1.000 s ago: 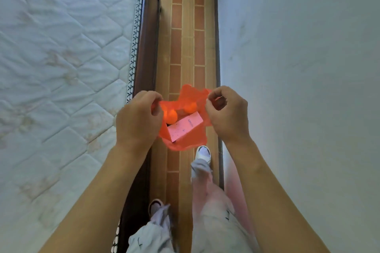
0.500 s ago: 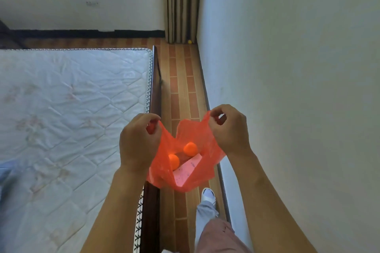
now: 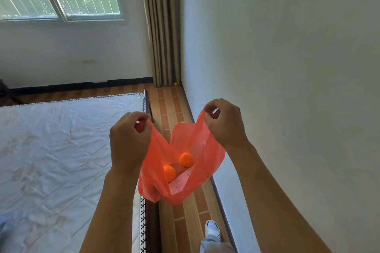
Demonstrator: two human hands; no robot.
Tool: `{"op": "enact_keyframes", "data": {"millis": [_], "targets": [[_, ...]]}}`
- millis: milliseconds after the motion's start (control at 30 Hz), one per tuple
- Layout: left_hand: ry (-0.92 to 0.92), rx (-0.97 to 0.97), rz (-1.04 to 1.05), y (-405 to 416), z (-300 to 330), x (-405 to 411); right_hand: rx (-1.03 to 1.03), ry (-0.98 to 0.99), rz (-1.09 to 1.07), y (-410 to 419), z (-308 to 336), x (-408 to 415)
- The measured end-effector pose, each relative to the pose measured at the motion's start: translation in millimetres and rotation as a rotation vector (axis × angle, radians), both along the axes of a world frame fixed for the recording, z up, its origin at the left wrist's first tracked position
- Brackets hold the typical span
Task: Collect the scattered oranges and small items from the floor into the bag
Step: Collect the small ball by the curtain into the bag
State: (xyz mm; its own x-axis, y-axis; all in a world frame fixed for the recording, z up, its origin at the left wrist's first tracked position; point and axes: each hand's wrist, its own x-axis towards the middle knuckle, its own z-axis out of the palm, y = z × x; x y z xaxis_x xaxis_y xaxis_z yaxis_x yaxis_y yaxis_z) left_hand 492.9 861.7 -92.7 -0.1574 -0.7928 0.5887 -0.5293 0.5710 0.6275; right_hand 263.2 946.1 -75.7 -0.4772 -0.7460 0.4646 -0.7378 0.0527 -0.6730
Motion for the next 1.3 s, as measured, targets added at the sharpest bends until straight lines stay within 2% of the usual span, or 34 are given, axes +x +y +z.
{"op": "enact_keyframes", "data": {"millis": [333,833,1300], "targets": [[-0.028,0.100,-0.037,-21,0,-25,0.090,0.006,-0.013,-15,-1,-25],[-0.086,0.098,0.009,-121,24,-129,0.057,-0.046,0.094,-134,15,-129],[-0.062,0.115,0.011,-212,14,-173,0.048,-0.050,0.101,-220,11,-164]]}}
